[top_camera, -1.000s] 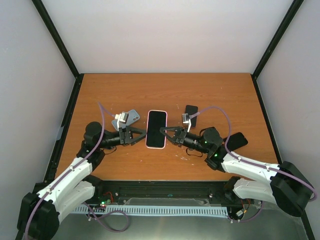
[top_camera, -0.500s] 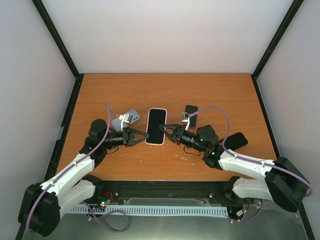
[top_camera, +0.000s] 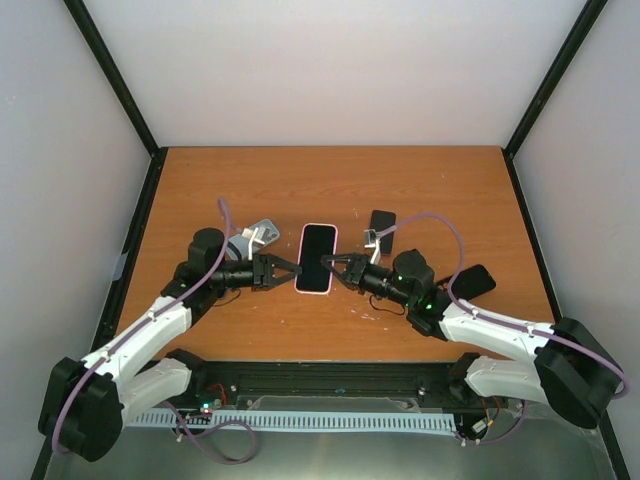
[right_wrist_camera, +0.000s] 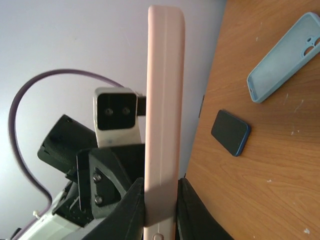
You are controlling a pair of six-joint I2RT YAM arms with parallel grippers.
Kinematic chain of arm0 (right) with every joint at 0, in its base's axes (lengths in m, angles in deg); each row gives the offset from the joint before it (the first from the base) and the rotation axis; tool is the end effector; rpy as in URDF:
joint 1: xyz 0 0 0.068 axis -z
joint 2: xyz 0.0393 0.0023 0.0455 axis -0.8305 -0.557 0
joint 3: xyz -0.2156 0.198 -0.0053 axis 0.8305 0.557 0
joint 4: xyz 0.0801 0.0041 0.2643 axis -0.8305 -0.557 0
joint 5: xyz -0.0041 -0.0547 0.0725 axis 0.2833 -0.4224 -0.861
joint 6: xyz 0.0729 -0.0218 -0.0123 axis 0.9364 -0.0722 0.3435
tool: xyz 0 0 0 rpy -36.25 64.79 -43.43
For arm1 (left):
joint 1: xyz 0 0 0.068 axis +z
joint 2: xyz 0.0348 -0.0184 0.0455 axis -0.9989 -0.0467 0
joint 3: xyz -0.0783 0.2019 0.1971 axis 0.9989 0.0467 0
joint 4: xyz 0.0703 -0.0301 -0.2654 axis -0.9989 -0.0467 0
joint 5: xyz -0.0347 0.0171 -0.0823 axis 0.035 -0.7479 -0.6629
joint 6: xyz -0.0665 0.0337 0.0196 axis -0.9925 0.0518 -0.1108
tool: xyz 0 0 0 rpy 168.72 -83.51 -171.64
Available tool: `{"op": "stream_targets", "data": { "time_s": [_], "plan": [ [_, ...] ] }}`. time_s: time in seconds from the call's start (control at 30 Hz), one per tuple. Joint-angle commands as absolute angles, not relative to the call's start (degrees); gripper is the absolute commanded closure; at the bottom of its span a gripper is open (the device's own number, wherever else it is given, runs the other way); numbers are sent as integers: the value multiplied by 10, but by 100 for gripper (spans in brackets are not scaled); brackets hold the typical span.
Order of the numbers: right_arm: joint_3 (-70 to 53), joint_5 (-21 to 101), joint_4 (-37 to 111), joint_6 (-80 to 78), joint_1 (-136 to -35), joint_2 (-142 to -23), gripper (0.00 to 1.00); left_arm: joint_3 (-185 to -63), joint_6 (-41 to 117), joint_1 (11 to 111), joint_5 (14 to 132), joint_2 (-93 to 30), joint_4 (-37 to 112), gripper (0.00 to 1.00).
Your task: Put the phone into the phone case
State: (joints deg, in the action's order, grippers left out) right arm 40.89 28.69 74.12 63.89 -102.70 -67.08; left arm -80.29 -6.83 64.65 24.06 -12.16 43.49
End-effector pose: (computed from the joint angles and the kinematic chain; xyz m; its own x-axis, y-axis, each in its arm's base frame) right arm 0.1763 0.2171 0.2450 -0.8758 0.3835 -0.2931 -0.2453 0.1692 0.9546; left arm 0.1839 -0.1366 0.2443 -0.9551 -0.0863 -0.2836 0.2600 0.2154 -0.9413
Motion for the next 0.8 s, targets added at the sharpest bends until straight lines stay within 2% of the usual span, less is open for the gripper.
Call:
{"op": "stream_targets", "data": {
  "time_s": [0.0, 0.1, 0.17, 0.4, 0.5, 0.57, 0.77],
  "plan": [
    [392, 268, 731, 602, -1025, -642, 88, -836, -53, 646, 276, -117, 431, 51],
    [394, 253, 717, 589, -1023, -634, 89, -841, -43, 646, 287, -121, 431, 35],
    [398, 237, 723, 583, -1022, -633, 89, -846, -28, 646, 295, -127, 436, 29],
    [410, 162, 751, 570, -1022, -636, 89, -891, 32, 647, 339, -163, 418, 32],
    [415, 147, 752, 569, -1023, -633, 89, -898, 37, 647, 351, -162, 423, 40],
    [420, 148, 749, 568, -1023, -627, 89, -899, 38, 647, 357, -160, 422, 48],
    [427, 164, 744, 567, -1023, -619, 89, -899, 49, 647, 367, -161, 399, 86]
  ]
}}
